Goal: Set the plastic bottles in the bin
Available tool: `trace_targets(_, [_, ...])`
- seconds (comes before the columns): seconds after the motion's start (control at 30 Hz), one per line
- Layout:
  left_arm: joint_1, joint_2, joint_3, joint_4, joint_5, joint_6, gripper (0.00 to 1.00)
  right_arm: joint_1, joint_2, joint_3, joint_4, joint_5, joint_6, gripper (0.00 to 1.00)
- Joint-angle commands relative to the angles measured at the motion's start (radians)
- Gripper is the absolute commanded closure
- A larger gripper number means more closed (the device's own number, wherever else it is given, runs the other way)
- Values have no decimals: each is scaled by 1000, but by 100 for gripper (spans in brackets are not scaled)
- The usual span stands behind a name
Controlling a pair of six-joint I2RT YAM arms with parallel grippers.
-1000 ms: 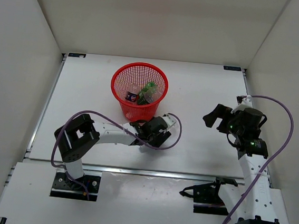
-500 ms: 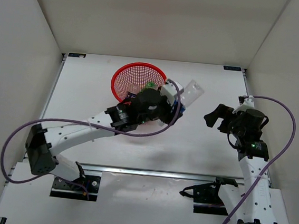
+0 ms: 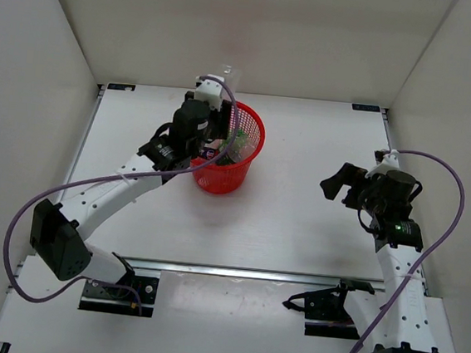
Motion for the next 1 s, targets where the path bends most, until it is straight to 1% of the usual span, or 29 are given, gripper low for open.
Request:
trace_targets(0.0, [6, -26, -93, 40, -63, -32, 32, -6, 3, 21, 34, -14, 5, 1])
trace_targets(0.03, [11, -20, -96, 37, -63, -41, 20, -6, 6, 12, 32, -14, 9, 1])
trace_targets(0.07, [8, -9, -92, 9, -74, -44, 12, -2, 10, 14, 38, -9, 6, 1])
trace_targets(0.1, [8, -2, -70, -34, -89, -43, 1, -2, 3, 8, 38, -9, 8, 1])
trace_targets(0.2, [-24, -12, -47, -85, -156, -38, 1, 3, 6, 17, 23, 3, 11, 1])
trace_targets(0.23, [-29, -32, -47, -102, -160, -47, 1, 1, 10, 15, 26, 4, 5, 1])
trace_targets(0.3, [-12, -77, -40, -148, -120, -83, 1, -2, 10, 20, 22, -2, 12, 1])
trace_targets(0.4, [32, -181, -6, -289, -75, -199, 2, -8, 12, 37, 2, 21, -8, 1])
trace_targets(0.43, [49, -195, 5, -382, -77, -259, 1, -9, 27, 49, -9, 30, -11, 1])
trace_targets(0.47, [93, -227, 12, -489, -74, -287, 1, -12, 43, 72, -52, 67, -12, 1])
trace_targets(0.5, [142, -260, 13, -545, -66, -341, 1, -19, 53, 80, -92, 69, -35, 1])
trace_targets(0.53, [173, -276, -13, -646, -51, -395, 2, -28, 79, 112, -142, 87, -52, 1])
trace_targets(0.57, [251, -328, -67, -724, -34, -417, 1, -35, 108, 123, -159, 102, -66, 1])
trace_targets(0.6, [323, -385, -93, -754, -31, -441, 1, -37, 110, 126, -197, 131, -78, 1])
trace_targets(0.63, [357, -418, -156, -791, -22, -443, 1, -37, 124, 141, -222, 150, -78, 1])
trace_targets(0.67, [421, -478, -203, -833, -32, -445, 1, -40, 132, 144, -239, 188, -83, 0])
trace_targets(0.7, [469, -515, -227, -889, -40, -452, 1, -40, 144, 149, -262, 213, -84, 1])
trace_targets(0.73, [492, -544, -234, -915, -43, -454, 2, -45, 144, 158, -281, 225, -93, 1])
trace_targets(0.77, [500, -551, -248, -952, -58, -468, 2, -45, 144, 161, -276, 227, -98, 1])
trace_targets(0.8, [485, -563, -260, -984, -83, -475, 2, -45, 148, 167, -282, 238, -95, 1])
trace_targets(0.87, [459, -572, -277, -1010, -81, -505, 1, -39, 153, 175, -290, 238, -101, 0])
trace_targets(0.97, [468, -583, -294, -1009, -75, -515, 2, -34, 150, 179, -284, 221, -90, 1])
